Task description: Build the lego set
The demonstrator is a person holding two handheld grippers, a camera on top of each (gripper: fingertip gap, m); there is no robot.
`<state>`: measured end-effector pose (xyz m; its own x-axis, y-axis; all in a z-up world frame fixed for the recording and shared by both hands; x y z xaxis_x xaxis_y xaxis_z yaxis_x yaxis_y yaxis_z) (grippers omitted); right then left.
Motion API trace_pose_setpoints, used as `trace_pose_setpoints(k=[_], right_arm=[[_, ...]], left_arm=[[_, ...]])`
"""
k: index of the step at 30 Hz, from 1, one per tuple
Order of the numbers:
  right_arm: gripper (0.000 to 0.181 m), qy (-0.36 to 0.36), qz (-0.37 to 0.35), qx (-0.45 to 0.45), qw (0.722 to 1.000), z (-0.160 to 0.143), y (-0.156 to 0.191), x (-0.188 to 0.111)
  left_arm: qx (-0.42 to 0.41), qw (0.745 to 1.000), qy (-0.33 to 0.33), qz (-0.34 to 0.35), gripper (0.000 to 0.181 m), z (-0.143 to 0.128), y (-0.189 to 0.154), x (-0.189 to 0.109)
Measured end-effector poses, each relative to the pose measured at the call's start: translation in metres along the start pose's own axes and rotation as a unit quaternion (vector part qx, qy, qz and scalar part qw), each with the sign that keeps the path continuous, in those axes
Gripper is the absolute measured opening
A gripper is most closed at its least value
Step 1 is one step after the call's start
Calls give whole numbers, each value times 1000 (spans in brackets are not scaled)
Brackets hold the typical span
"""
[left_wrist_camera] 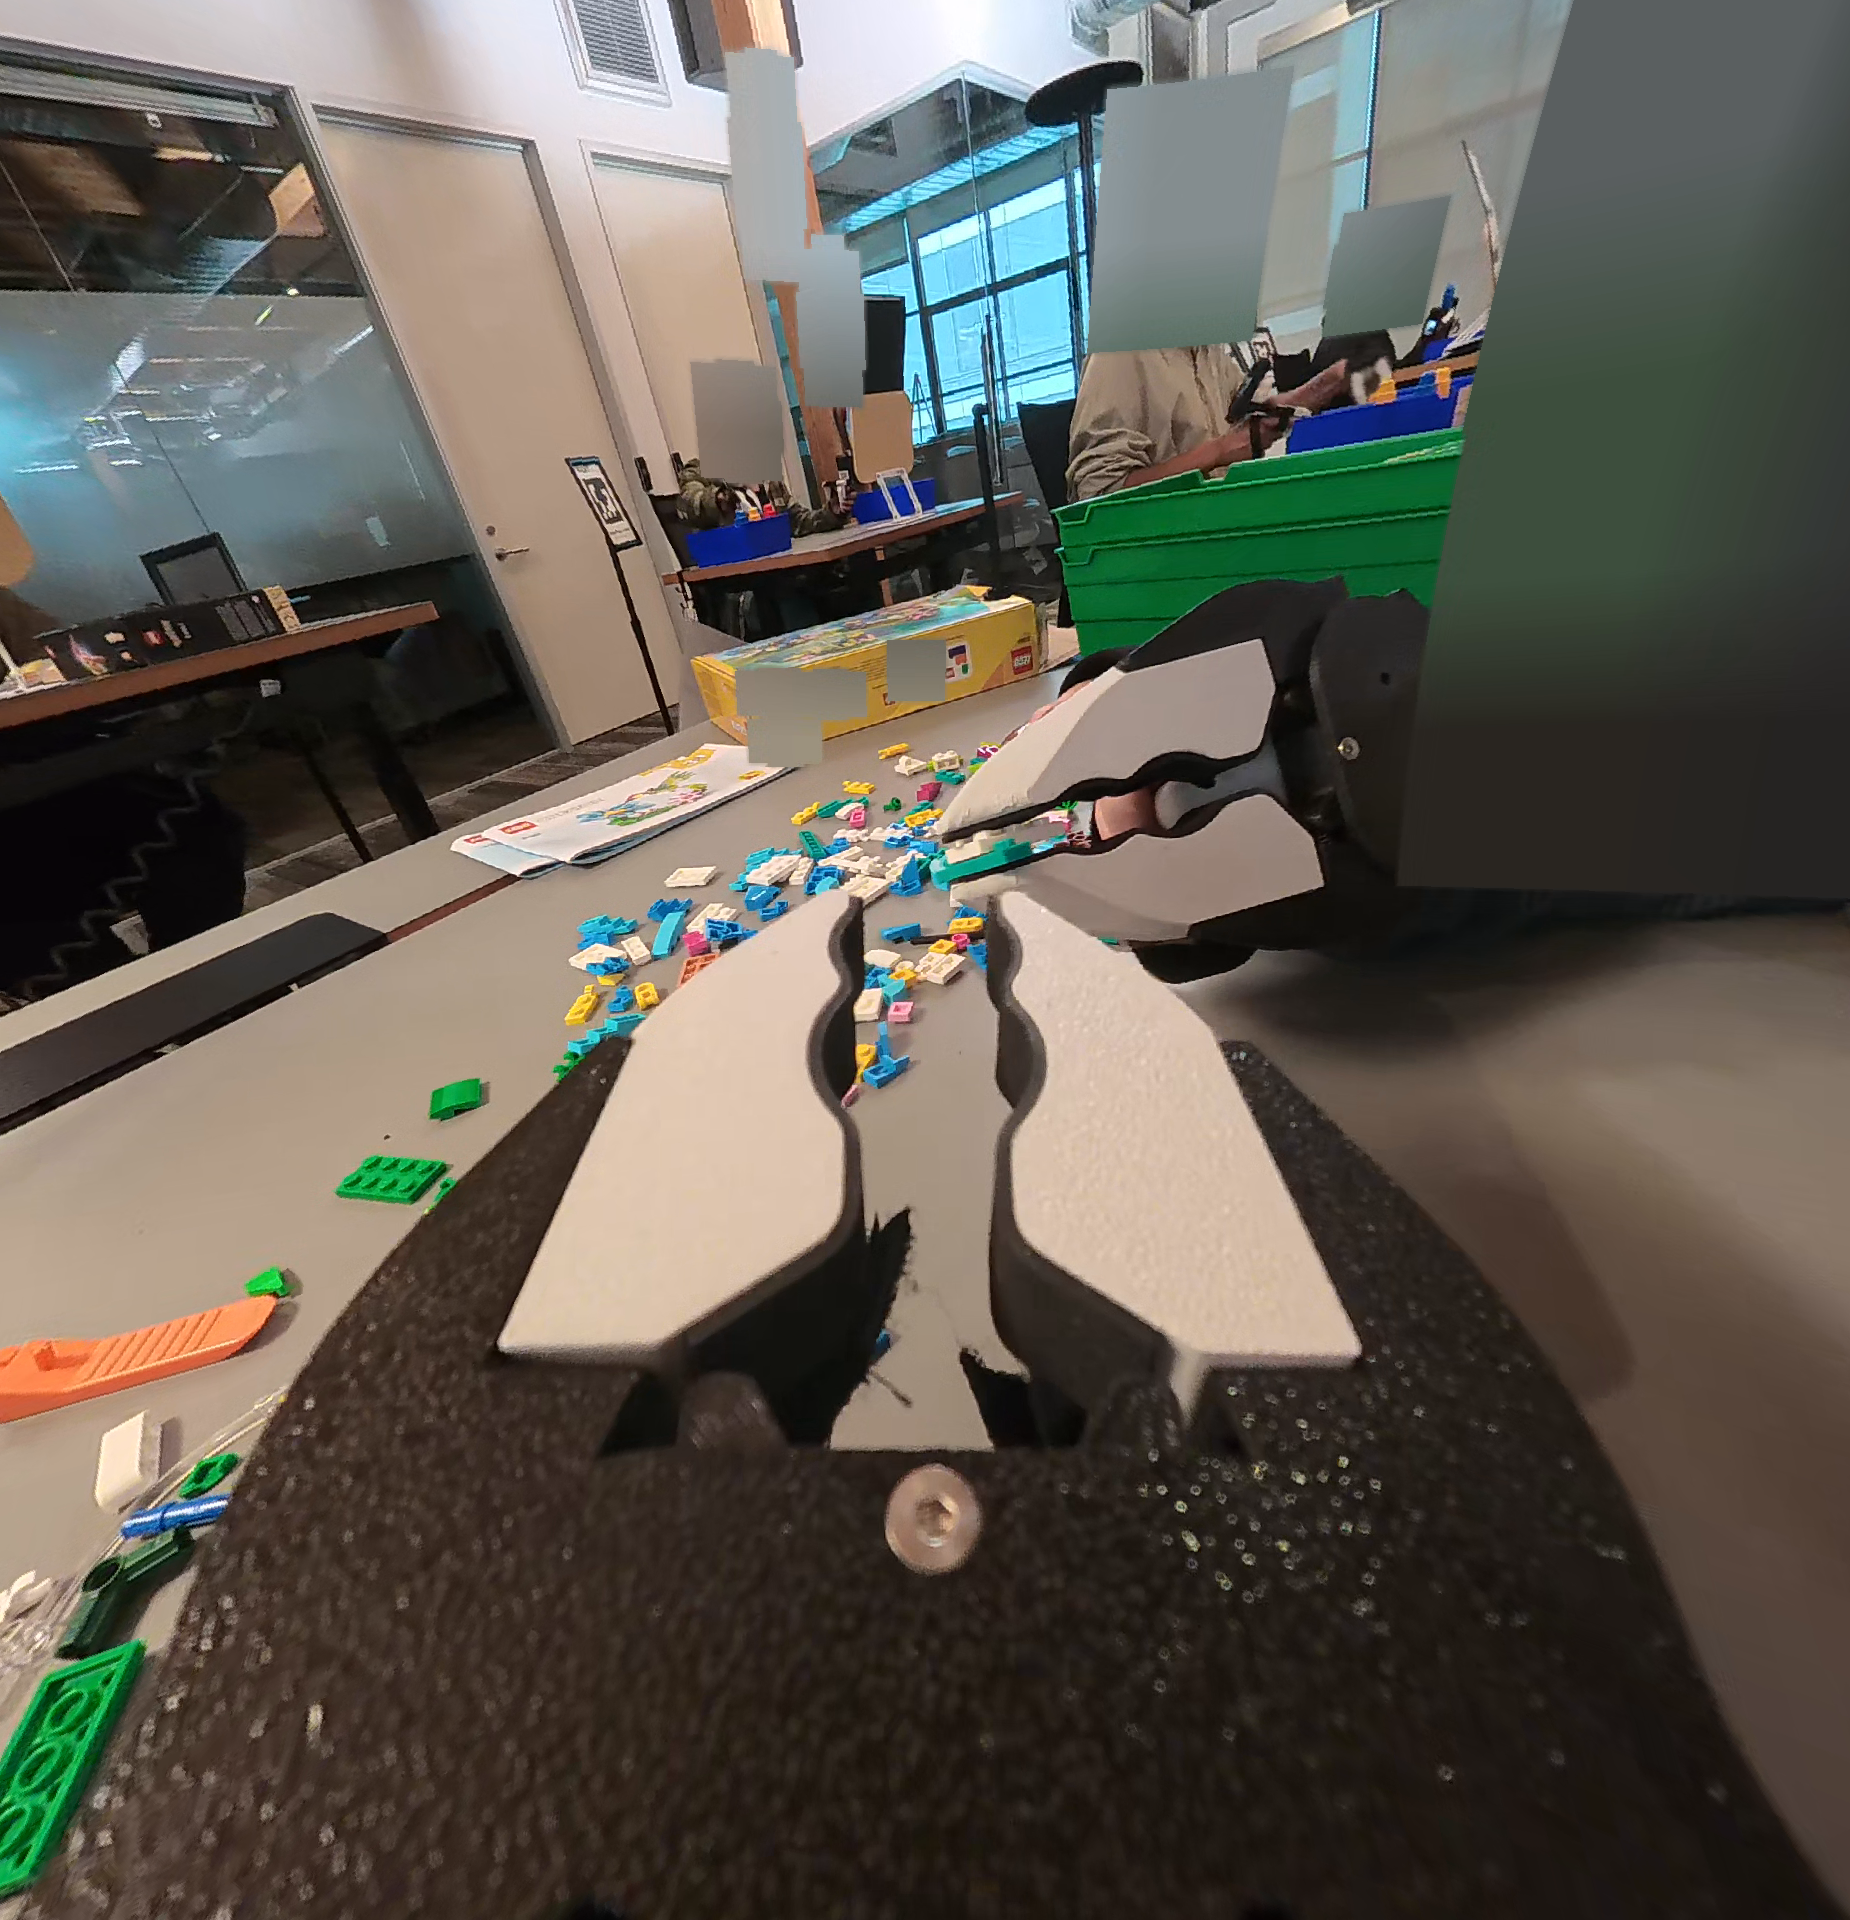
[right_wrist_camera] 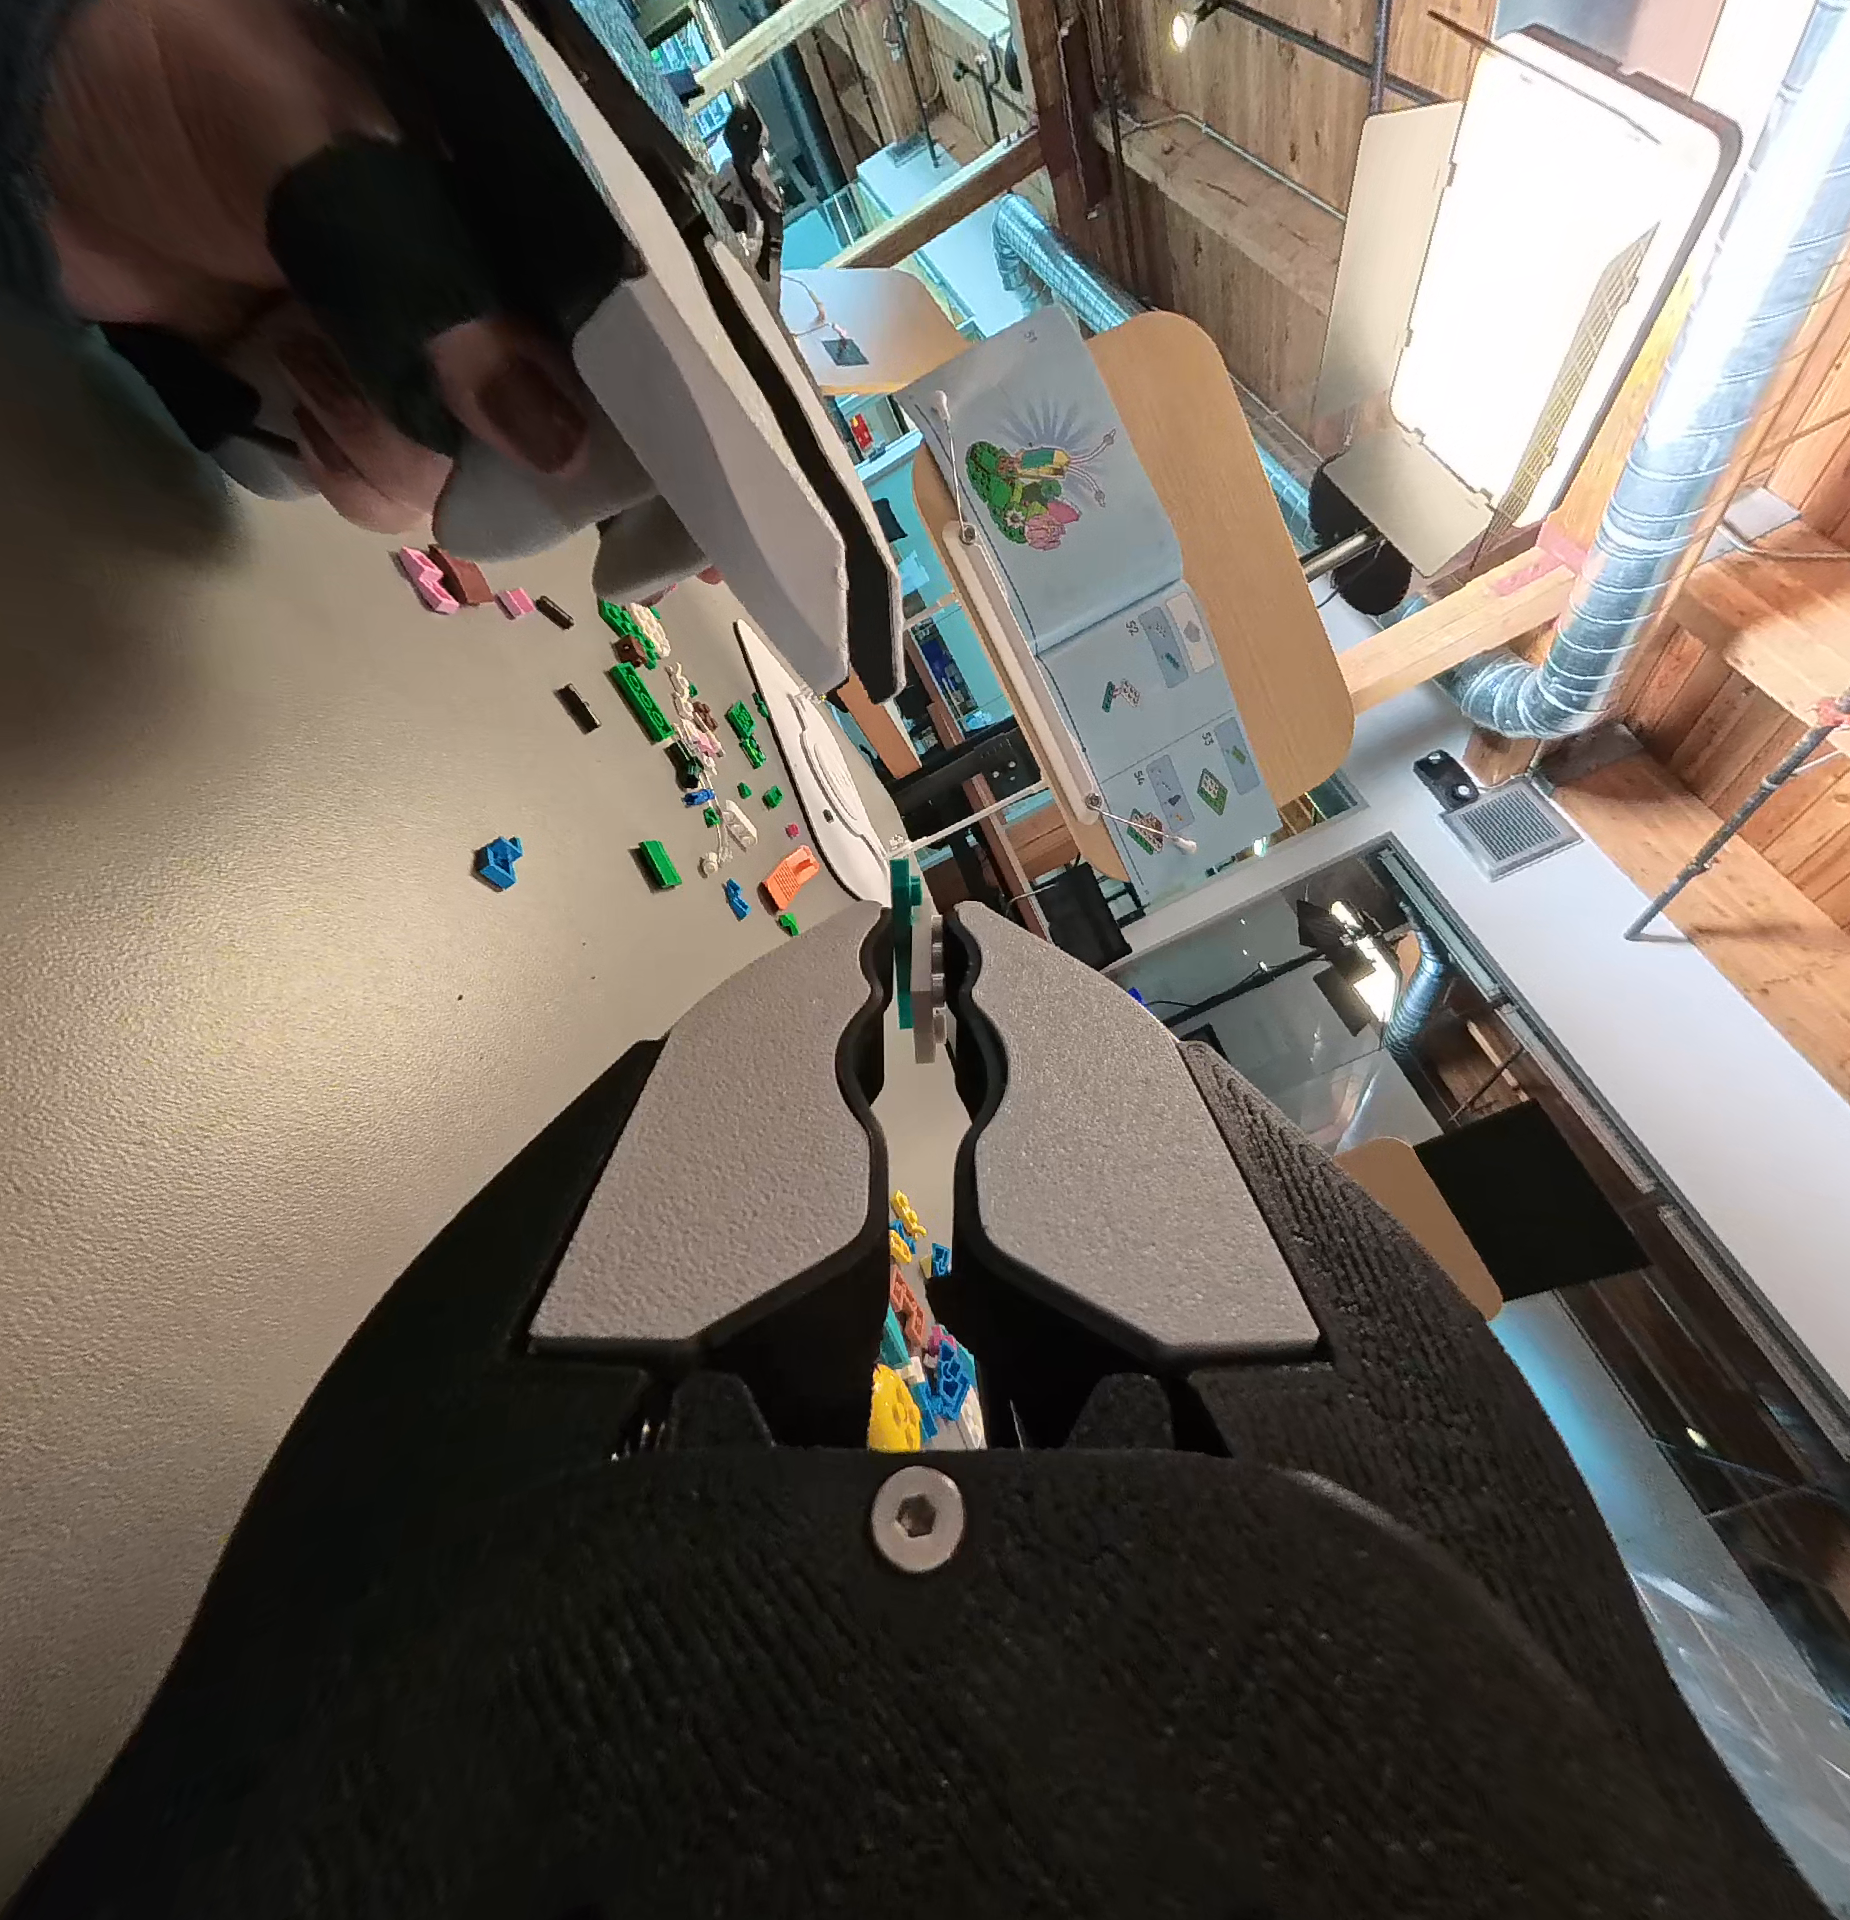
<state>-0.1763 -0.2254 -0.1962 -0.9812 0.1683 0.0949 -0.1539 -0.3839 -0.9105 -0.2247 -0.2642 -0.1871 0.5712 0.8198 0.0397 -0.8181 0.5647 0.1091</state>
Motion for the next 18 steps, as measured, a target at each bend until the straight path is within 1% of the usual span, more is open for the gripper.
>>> trace_pose_setpoints(k=[18], right_arm=[[7, 2, -1, 0, 1000, -1, -1, 0]], left_arm=[[-15, 1000, -1, 5, 20, -1, 4, -1]])
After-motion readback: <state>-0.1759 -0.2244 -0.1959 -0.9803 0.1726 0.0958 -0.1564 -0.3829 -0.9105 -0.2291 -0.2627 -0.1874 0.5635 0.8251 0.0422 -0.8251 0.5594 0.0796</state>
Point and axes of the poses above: each gripper's, where its closed fingertips meet, x out along the fingers, z out of its top, y = z × x across the jaws, the point moved 2 cm from there along -x, back along the fingers, and after that the axes turned 4 degrees about -x, right-handed, at the moved point
